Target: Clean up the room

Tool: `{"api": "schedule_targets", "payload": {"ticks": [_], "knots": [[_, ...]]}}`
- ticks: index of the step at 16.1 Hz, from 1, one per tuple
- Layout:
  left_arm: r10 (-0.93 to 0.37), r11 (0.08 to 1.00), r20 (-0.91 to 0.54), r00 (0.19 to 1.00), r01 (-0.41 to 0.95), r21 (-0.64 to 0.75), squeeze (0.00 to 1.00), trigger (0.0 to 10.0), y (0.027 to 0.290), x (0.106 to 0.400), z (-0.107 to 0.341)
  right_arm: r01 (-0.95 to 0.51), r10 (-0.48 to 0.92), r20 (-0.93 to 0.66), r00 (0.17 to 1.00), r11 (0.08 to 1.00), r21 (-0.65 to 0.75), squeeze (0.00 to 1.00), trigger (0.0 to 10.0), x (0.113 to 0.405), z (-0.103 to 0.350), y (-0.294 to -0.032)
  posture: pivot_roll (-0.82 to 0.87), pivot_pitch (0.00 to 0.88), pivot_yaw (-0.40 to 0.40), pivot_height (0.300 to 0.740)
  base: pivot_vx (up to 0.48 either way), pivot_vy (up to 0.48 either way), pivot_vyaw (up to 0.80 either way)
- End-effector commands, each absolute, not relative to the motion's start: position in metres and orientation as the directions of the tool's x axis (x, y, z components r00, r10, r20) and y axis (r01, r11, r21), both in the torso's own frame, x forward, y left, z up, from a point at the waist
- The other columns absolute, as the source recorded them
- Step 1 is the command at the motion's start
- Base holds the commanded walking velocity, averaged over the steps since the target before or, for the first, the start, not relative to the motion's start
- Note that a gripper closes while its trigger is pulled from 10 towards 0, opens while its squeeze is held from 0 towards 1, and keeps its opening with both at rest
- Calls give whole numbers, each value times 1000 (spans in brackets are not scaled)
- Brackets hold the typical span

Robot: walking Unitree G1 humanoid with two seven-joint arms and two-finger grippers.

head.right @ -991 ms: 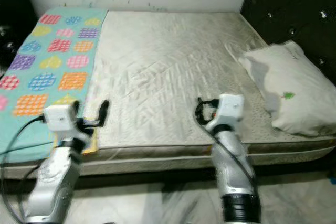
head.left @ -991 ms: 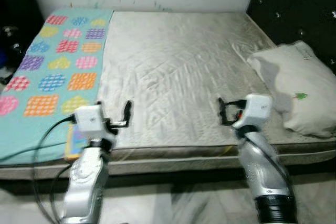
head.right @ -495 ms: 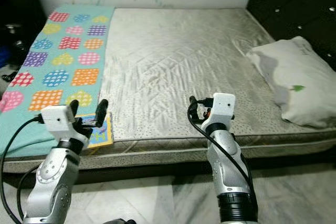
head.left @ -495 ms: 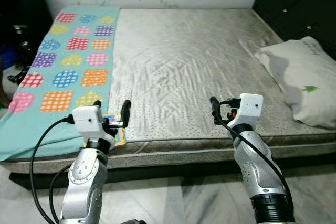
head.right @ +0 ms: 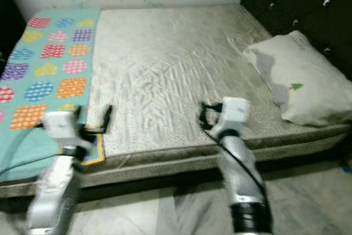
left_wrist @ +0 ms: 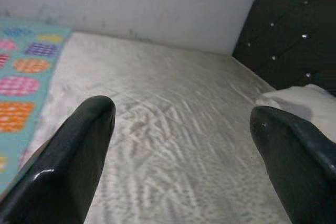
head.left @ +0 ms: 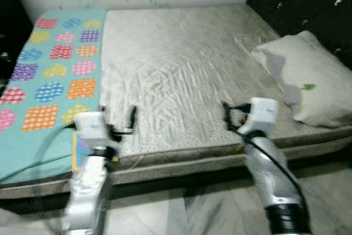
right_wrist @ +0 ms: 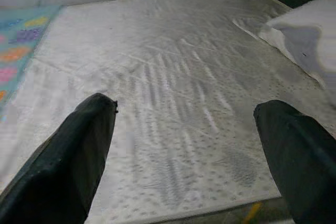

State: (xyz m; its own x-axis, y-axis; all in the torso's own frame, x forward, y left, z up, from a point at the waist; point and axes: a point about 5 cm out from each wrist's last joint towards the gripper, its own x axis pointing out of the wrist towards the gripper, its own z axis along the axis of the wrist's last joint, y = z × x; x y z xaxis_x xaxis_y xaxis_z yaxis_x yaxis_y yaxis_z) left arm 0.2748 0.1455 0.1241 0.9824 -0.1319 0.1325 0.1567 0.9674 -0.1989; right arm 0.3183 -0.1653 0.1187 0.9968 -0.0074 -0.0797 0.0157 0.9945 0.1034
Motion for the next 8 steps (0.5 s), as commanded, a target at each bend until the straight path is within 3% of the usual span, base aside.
{"api": "schedule_targets", "payload": {"ticks": [1, 8], "knots": [[-104, 975, 140, 985, 129, -182, 0, 10000, 156, 274, 127, -2, 9, -65, 998, 994, 111, 0, 10000, 320, 123, -158, -28, 100, -16, 740, 375, 0, 0], [-108, 975, 139, 984, 132, -178, 0, 10000, 155, 274, 126, -9, 16, -63, 998, 994, 106, 0, 10000, 321, 123, -157, -24, 91, -19, 740, 376, 0, 0]]}}
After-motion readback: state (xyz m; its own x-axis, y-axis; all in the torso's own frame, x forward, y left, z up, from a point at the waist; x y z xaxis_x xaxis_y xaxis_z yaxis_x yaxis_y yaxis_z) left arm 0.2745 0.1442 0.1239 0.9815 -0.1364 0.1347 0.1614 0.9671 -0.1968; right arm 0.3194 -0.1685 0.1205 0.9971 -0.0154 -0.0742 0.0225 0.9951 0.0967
